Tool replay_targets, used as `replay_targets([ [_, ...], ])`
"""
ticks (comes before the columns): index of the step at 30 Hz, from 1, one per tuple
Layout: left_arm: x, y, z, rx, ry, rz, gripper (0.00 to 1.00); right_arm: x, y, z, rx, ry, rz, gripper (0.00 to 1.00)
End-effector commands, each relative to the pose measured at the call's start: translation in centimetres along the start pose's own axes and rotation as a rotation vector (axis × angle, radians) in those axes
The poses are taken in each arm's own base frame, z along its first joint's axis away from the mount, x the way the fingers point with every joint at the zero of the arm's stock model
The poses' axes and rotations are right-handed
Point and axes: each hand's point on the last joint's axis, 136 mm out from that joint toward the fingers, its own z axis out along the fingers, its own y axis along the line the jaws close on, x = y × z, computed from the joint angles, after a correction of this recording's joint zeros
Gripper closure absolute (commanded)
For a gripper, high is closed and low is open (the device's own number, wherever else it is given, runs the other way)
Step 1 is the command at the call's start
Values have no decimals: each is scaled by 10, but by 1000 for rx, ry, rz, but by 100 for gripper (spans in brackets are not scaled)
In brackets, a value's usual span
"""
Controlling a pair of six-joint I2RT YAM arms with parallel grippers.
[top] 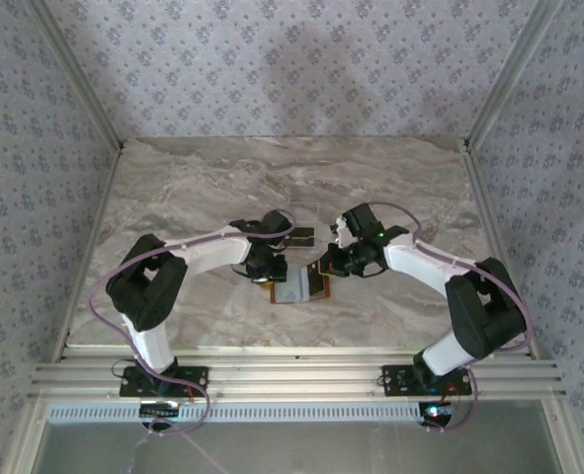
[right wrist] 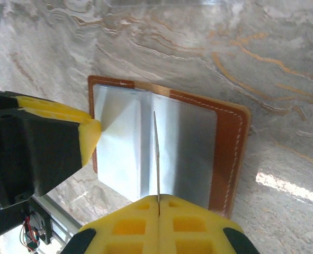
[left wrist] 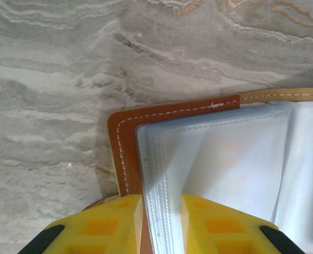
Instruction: Take the credit cards out of the card holder
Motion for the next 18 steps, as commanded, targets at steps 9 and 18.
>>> replay_targets([
  [9,-6,12,-35,13,-93,-34,71,-43,29,-37,76,-108,-440,100],
  [18,-4,33,-35,72,-100,-112,71,-69,53,-49,157,-32,-1037,100],
])
